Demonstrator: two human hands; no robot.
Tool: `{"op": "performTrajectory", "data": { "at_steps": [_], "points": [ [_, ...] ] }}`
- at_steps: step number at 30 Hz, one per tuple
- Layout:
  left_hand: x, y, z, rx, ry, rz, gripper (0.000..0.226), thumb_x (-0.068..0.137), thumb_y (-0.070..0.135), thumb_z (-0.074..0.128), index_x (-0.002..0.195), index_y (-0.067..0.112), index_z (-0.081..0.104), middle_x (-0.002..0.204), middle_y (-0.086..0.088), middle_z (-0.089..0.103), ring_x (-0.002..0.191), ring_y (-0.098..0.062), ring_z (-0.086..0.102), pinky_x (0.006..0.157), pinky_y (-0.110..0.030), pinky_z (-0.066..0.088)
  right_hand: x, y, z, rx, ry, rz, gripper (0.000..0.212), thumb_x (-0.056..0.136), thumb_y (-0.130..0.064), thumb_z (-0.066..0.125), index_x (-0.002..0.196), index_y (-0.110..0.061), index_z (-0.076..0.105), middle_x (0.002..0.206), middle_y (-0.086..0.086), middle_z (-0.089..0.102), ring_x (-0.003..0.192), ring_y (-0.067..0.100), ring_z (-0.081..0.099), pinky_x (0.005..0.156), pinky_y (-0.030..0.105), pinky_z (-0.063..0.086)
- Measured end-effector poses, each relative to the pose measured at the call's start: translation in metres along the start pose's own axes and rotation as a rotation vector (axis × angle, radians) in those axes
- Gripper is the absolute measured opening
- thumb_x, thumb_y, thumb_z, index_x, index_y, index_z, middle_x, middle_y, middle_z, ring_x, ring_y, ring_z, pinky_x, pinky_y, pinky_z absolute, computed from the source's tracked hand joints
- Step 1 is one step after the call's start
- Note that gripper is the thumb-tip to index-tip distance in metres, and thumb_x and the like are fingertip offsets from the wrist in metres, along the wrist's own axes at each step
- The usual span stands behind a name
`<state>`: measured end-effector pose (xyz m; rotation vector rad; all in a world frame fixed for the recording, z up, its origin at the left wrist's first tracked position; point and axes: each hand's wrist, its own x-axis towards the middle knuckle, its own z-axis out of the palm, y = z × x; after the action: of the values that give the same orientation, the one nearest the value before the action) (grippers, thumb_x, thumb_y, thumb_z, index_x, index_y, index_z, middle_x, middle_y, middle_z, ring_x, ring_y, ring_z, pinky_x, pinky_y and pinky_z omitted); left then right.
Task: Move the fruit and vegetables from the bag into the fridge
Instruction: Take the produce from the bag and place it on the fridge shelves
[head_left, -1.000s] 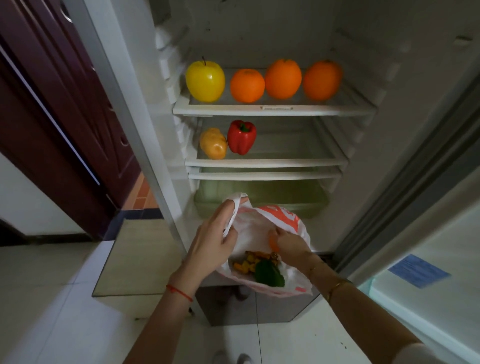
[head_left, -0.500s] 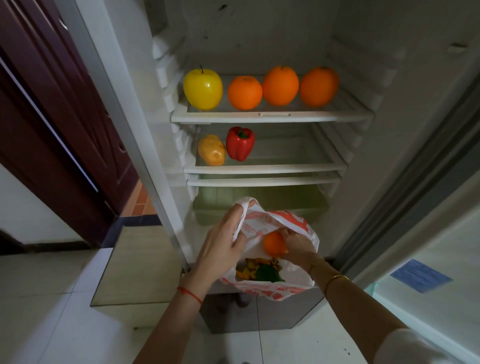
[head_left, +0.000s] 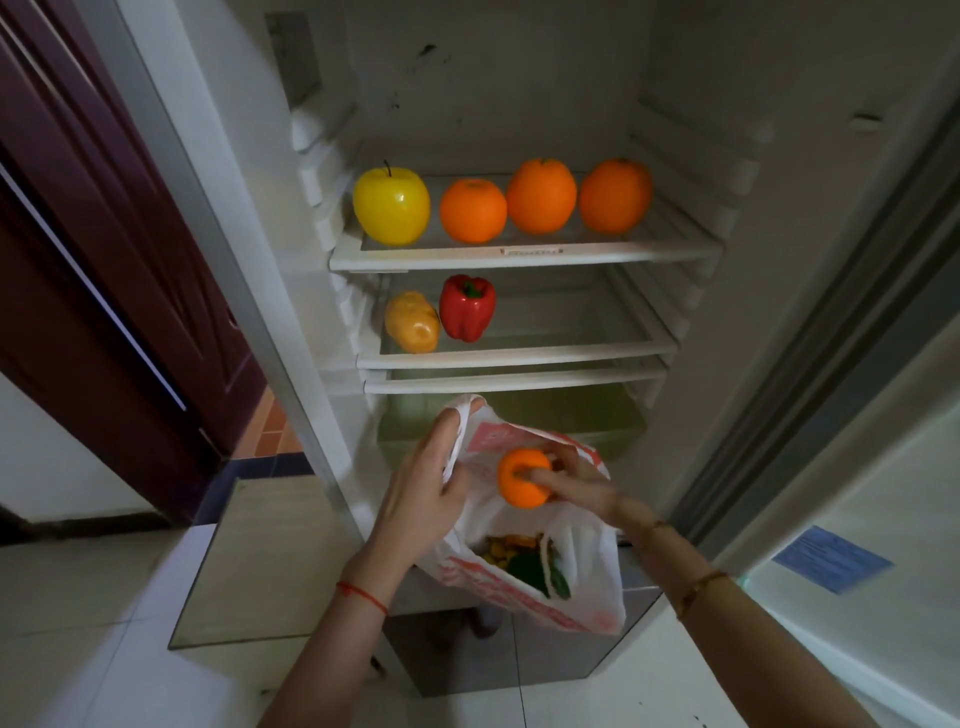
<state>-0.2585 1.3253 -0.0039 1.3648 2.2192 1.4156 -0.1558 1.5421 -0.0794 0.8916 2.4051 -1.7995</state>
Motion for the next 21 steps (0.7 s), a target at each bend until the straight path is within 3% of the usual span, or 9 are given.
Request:
{"op": "performTrajectory", "data": {
  "at_steps": [3,6,9,11,13,15,18,21],
  "points": [
    [0.003,0.0,-0.002,0.0,0.012,0.023,0.067,0.09,-0.002,0.049,0.149,0.027,0.032,0.143,0.017,0.044,0.127,0.012,0.042,0.098,-0.005,0.037,-0.023,-0.035,-0.013,0.269,-0.144,0.001,0.057,0.081,-0.045,0.062,0.133,-0.027,0.047,0.131,0.01,0.052,0.115,0.027,0.057,0.091,0.033,0.055],
    [0.005,-0.002,-0.001,0.024,0.013,0.047,0.071,0.089,-0.005,0.049,0.149,0.028,0.032,0.15,0.014,0.039,0.137,0.007,0.033,0.104,-0.003,0.029,-0.035,-0.059,-0.02,0.475,-0.186,-0.005,0.051,0.081,-0.05,0.055,0.128,-0.033,0.049,0.129,0.012,0.052,0.099,0.028,0.065,0.077,0.031,0.057],
    [0.007,-0.001,0.001,0.042,0.037,0.029,0.072,0.089,-0.005,0.051,0.149,0.029,0.032,0.149,0.014,0.039,0.134,0.008,0.034,0.101,0.0,0.028,-0.041,-0.077,-0.029,0.658,-0.212,0.003,0.084,0.066,-0.058,0.073,0.135,-0.024,0.042,0.13,0.024,0.053,0.084,0.031,0.069,0.069,0.031,0.06],
    [0.009,0.0,0.002,0.043,0.055,0.016,0.071,0.09,-0.004,0.051,0.149,0.031,0.031,0.146,0.015,0.041,0.131,0.006,0.038,0.103,-0.007,0.035,-0.05,-0.093,-0.036,0.722,-0.188,-0.081,0.093,0.054,-0.053,0.087,0.132,-0.023,0.044,0.121,0.024,0.059,0.08,0.028,0.07,0.065,0.029,0.061],
    [0.01,0.001,0.002,0.037,0.056,0.014,0.072,0.09,-0.004,0.052,0.148,0.032,0.032,0.146,0.017,0.041,0.132,0.002,0.041,0.106,-0.023,0.042,-0.056,-0.107,-0.043,0.674,-0.051,-0.189,0.078,0.065,-0.034,0.087,0.129,-0.024,0.045,0.117,0.02,0.059,0.083,0.025,0.071,0.07,0.028,0.06],
    [0.011,0.001,0.001,0.027,0.049,0.012,0.074,0.09,-0.005,0.051,0.148,0.036,0.032,0.147,0.017,0.04,0.132,-0.001,0.043,0.105,-0.033,0.047,-0.059,-0.124,-0.054,0.563,0.175,-0.264,0.068,0.077,-0.023,0.079,0.134,-0.023,0.043,0.128,0.016,0.055,0.098,0.027,0.069,0.081,0.033,0.059],
    [0.011,0.003,0.0,0.016,0.049,0.021,0.076,0.09,-0.005,0.052,0.146,0.042,0.031,0.145,0.018,0.042,0.131,-0.008,0.047,0.101,-0.04,0.051,-0.06,-0.145,-0.073,0.408,0.512,-0.366,0.069,0.077,-0.038,0.078,0.134,-0.028,0.041,0.129,0.003,0.055,0.106,0.02,0.064,0.093,0.04,0.054],
    [0.011,0.001,0.001,0.015,0.044,0.003,0.076,0.091,-0.004,0.051,0.145,0.045,0.03,0.144,0.015,0.045,0.122,-0.024,0.055,0.094,-0.046,0.053,-0.06,-0.172,-0.097,0.305,0.758,-0.495,0.063,0.082,-0.041,0.073,0.133,-0.024,0.04,0.118,-0.008,0.055,0.099,0.003,0.059,0.091,0.027,0.049]
  ]
}}
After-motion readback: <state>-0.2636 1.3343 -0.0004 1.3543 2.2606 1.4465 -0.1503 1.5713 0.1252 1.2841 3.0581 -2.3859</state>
